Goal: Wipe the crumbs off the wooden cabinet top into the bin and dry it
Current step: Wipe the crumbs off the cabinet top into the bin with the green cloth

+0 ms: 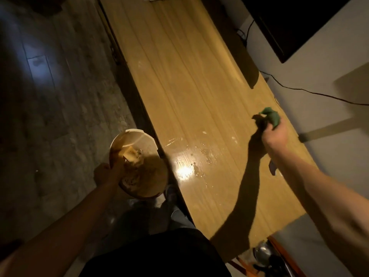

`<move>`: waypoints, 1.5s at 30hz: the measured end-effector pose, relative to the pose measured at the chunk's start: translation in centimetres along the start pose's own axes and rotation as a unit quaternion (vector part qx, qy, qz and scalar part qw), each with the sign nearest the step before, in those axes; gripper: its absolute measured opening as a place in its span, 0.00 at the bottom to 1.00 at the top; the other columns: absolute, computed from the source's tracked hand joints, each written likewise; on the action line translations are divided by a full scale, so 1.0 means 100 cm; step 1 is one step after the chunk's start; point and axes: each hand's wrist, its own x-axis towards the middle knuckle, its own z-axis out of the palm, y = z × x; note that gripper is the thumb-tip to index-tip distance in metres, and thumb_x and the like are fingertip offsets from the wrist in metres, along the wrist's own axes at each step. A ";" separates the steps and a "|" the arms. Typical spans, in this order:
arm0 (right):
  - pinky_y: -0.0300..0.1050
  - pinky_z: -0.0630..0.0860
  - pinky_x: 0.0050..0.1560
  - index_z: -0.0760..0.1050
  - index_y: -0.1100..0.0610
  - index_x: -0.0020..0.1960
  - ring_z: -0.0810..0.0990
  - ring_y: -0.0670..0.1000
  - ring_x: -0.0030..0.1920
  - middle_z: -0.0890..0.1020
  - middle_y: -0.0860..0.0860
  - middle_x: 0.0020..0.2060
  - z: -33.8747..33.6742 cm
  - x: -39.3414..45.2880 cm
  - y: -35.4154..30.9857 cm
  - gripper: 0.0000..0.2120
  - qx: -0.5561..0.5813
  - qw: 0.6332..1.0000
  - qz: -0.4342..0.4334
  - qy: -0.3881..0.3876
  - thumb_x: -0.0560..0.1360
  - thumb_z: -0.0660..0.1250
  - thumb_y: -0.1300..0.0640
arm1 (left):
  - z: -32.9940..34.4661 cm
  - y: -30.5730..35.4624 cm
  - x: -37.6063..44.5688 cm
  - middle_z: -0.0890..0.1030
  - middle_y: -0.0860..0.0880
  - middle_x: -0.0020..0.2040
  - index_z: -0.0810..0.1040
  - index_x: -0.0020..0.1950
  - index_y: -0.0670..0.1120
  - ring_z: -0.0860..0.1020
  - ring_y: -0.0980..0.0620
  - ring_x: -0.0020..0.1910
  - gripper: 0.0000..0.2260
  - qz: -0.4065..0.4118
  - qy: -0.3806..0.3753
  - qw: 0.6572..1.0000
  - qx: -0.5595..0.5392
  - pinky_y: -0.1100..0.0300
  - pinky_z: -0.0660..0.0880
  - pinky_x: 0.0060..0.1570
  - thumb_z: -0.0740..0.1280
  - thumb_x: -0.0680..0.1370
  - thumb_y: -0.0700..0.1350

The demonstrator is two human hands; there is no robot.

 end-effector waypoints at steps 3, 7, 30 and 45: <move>0.55 0.74 0.65 0.64 0.49 0.75 0.78 0.64 0.64 0.78 0.60 0.66 -0.021 0.031 0.034 0.21 -0.045 0.999 0.022 0.010 0.83 0.59 0.56 | 0.003 -0.003 -0.006 0.78 0.39 0.45 0.78 0.44 0.39 0.77 0.41 0.46 0.19 -0.025 0.018 0.999 -0.033 0.46 0.76 0.45 0.76 0.72 0.54; 0.58 0.73 0.68 0.65 0.49 0.75 0.76 0.65 0.65 0.77 0.60 0.67 -0.016 0.043 0.057 0.22 -0.070 0.997 0.043 0.014 0.82 0.61 0.58 | 0.005 -0.006 -0.012 0.78 0.40 0.42 0.78 0.47 0.34 0.76 0.44 0.43 0.18 -0.031 0.024 0.998 -0.051 0.47 0.74 0.41 0.76 0.72 0.49; 0.58 0.73 0.69 0.64 0.41 0.75 0.72 0.55 0.73 0.70 0.46 0.76 0.157 -0.220 -0.053 0.33 -0.079 0.971 -0.220 -0.051 0.75 0.70 0.58 | -0.011 -0.009 -0.001 0.77 0.50 0.38 0.78 0.44 0.43 0.76 0.49 0.39 0.08 0.012 -0.056 0.997 -0.056 0.59 0.71 0.31 0.73 0.70 0.45; 0.53 0.75 0.66 0.69 0.48 0.76 0.80 0.57 0.62 0.81 0.54 0.63 0.192 -0.343 -0.038 0.23 0.009 0.937 -0.199 -0.288 0.82 0.63 0.60 | -0.034 -0.015 0.006 0.77 0.49 0.36 0.77 0.41 0.42 0.76 0.49 0.36 0.09 0.065 -0.083 0.994 -0.013 0.62 0.67 0.30 0.70 0.67 0.47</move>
